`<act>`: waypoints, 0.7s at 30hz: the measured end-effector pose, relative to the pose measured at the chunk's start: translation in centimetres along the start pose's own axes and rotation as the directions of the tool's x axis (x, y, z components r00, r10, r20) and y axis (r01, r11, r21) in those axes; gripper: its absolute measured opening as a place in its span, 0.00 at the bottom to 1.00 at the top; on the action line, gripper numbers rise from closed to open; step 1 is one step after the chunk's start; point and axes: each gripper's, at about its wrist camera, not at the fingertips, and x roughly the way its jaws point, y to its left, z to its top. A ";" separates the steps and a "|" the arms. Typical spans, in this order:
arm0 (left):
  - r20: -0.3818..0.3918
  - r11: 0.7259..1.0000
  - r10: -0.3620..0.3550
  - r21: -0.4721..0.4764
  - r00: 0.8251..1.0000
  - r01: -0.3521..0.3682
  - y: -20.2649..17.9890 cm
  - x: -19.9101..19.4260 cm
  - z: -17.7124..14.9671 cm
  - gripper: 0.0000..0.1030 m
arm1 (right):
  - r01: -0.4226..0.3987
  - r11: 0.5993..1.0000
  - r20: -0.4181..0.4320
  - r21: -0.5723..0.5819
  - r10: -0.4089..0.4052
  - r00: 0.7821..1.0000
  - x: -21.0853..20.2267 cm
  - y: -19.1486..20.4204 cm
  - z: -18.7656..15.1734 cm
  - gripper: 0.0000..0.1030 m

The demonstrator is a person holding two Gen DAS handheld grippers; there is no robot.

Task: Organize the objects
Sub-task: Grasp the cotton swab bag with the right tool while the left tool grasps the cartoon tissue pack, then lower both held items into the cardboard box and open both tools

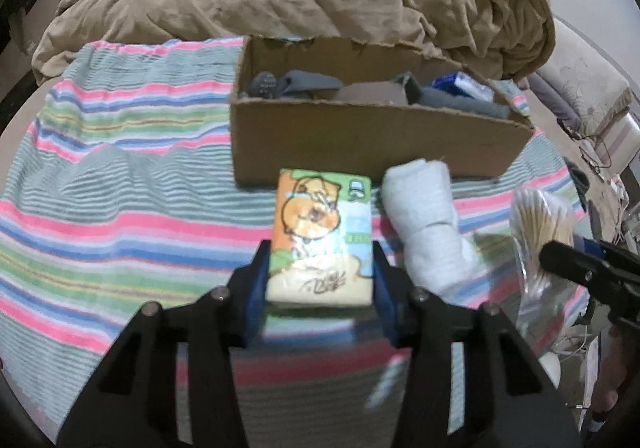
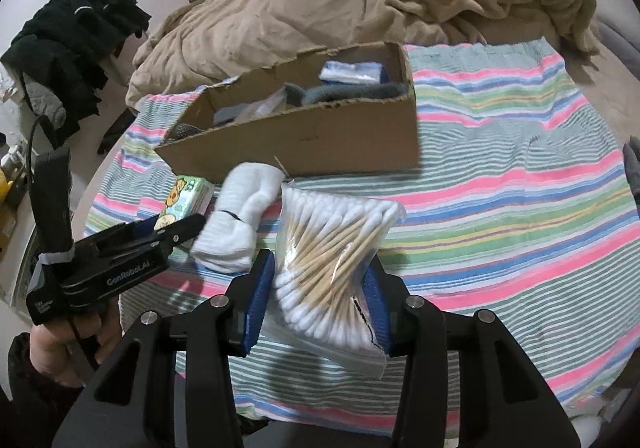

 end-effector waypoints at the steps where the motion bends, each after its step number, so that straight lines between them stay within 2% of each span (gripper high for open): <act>1: 0.007 1.000 -0.005 -0.002 1.000 0.005 0.0 -0.7 -0.1 0.46 | -0.001 1.000 0.004 -0.003 0.001 1.000 -0.2 0.2 0.0 0.45; 6: 0.052 1.000 -0.018 -0.003 0.998 0.018 -0.2 -4.1 -0.1 0.46 | -0.007 1.000 0.023 -0.020 0.007 1.000 -1.2 1.1 0.5 0.45; 13: 0.128 1.000 -0.024 -0.006 0.992 0.025 0.0 -7.6 1.9 0.46 | -0.019 0.998 0.047 -0.063 0.022 0.999 -1.9 2.8 1.9 0.45; 21: 0.167 0.999 -0.036 0.014 0.985 0.034 0.2 -8.0 5.0 0.46 | -0.021 0.993 0.106 -0.117 0.034 0.994 -2.7 4.9 5.7 0.45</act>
